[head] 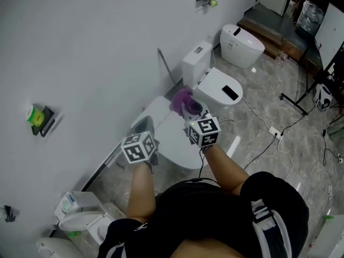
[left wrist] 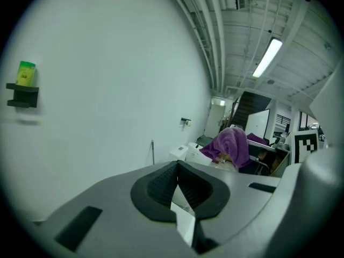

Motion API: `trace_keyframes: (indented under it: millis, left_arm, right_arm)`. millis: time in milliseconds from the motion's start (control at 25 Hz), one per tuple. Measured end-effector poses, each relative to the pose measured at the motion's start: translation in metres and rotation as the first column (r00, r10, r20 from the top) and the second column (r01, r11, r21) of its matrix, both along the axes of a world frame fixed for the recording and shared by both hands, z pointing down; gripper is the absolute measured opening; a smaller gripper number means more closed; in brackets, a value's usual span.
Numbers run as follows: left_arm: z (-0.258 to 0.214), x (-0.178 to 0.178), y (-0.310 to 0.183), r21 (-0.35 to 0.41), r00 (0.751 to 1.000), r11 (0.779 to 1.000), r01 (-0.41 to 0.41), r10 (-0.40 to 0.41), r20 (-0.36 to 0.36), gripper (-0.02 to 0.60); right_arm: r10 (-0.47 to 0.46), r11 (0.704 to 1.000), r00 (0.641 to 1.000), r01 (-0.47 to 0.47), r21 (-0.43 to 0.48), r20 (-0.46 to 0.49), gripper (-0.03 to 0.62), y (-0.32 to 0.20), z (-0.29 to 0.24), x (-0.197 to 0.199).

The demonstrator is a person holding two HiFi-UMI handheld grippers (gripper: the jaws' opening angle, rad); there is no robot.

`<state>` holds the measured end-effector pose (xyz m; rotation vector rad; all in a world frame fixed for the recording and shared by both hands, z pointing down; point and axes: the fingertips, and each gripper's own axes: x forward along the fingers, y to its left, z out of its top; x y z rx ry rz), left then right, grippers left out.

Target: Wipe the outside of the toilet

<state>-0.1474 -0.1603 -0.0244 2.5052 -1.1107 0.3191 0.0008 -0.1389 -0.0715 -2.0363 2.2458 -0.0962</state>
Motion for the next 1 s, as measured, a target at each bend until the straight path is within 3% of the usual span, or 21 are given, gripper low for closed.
trace_keyframes:
  millis: [440, 1000]
  left_arm:
    - [-0.014, 0.012, -0.005, 0.024, 0.998, 0.999, 0.030, -0.032, 0.058, 0.008]
    - [-0.002, -0.008, 0.000, 0.023, 0.994, 0.999, 0.033, -0.035, 0.107, 0.008]
  right_arm:
    - [-0.071, 0.996, 0.997, 0.070, 0.049, 0.006, 0.075, -0.006, -0.024, 0.005]
    - [-0.127, 0.992, 0.992, 0.127, 0.005, 0.020, 0.075, -0.013, -0.012, -0.030]
